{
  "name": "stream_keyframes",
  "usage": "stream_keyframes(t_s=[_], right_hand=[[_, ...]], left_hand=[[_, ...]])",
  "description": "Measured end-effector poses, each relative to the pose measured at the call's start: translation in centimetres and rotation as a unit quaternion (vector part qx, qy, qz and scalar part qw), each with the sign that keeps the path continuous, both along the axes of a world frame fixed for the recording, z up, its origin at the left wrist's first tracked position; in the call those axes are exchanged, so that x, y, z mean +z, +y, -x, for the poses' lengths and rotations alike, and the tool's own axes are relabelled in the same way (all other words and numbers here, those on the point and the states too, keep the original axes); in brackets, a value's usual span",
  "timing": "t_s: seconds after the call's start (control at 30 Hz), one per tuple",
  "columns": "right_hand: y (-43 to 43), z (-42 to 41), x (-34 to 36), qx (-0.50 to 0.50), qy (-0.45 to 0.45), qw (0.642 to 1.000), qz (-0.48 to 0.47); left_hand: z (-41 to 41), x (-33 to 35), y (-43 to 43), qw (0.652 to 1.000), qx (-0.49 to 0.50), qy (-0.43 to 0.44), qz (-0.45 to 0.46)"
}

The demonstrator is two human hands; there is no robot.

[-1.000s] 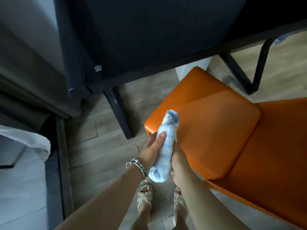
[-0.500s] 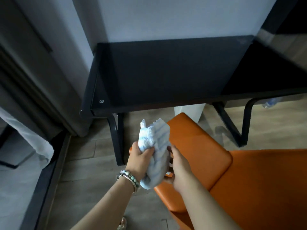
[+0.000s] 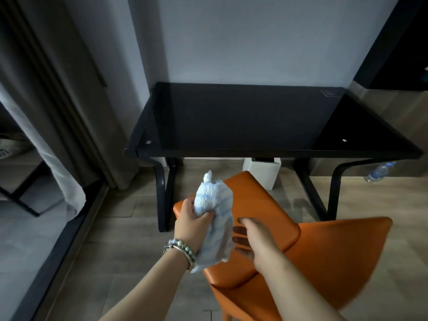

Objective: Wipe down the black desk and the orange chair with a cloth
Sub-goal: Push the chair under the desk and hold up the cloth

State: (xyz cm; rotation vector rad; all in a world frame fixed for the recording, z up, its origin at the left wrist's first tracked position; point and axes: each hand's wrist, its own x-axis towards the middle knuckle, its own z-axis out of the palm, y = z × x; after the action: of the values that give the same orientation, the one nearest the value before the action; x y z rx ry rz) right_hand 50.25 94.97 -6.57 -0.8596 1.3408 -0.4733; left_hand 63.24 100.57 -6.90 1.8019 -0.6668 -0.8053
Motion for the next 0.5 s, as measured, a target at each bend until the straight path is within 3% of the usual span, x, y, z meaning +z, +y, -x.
stream_keyframes(t_s=[0.3,0.5], right_hand=[[1.8,7.1,-0.5,0.090,0.057,0.991,0.077],[-0.5,13.1,-1.4,0.213,0.130,0.946,0.207]], left_hand=[[5.3,-1.5,4.9,0.989,-0.058,-0.094,-0.093],[11.6,-4.4,5.4,0.989,-0.031,-0.074,-0.123]])
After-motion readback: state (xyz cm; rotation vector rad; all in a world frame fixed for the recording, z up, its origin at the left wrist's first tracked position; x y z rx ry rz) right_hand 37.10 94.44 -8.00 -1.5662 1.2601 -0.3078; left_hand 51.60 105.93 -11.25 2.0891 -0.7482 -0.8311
